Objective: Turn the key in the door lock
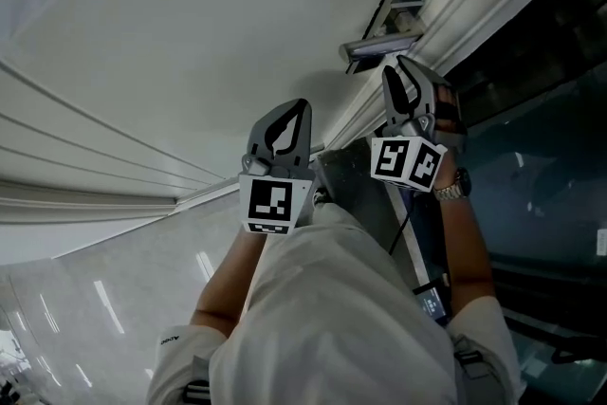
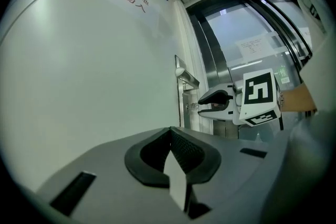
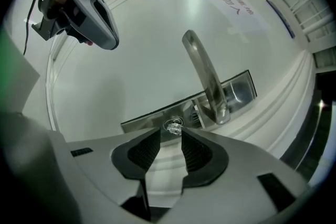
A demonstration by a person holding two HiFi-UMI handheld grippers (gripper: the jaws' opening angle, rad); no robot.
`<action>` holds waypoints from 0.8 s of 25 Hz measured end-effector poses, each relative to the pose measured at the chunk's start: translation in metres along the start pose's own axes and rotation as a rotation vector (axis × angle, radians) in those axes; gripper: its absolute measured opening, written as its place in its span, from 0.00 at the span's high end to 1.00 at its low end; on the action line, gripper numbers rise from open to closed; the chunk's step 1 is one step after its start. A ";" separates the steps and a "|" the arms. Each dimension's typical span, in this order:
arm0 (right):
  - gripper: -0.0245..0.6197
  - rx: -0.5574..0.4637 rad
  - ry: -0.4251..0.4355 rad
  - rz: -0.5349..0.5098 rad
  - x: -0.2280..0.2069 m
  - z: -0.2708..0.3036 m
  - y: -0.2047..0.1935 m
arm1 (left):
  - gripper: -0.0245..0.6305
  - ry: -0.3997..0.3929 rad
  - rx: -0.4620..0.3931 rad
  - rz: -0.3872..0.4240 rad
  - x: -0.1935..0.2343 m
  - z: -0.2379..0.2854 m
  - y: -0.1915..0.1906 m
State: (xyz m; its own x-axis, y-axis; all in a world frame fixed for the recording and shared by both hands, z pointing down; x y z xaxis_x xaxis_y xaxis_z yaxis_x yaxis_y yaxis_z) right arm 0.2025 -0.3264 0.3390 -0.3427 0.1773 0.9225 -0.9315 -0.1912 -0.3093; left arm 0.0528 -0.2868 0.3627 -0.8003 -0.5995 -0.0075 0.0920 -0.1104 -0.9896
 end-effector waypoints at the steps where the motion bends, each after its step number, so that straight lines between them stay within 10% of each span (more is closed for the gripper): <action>1: 0.80 0.000 -0.007 -0.009 0.000 0.003 0.001 | 0.95 0.001 -0.002 -0.005 0.001 0.000 0.000; 20: 0.77 -0.021 -0.122 -0.141 -0.008 0.021 0.006 | 0.95 0.026 -0.006 -0.032 0.001 -0.003 -0.003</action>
State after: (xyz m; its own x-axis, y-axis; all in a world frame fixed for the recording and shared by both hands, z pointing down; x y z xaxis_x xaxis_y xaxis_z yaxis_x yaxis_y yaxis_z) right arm 0.2023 -0.3493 0.3350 -0.1923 0.0819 0.9779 -0.9721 -0.1521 -0.1784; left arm 0.0496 -0.2845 0.3654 -0.8178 -0.5751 0.0209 0.0621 -0.1243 -0.9903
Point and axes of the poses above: the fingertips, and each gripper's own axes: z forward along the fingers, x to its left, y out of its top, the point moved 2 cm from there along -z, backward along the fingers, and after that the axes turned 9 degrees about x, right-handed, at the moved point
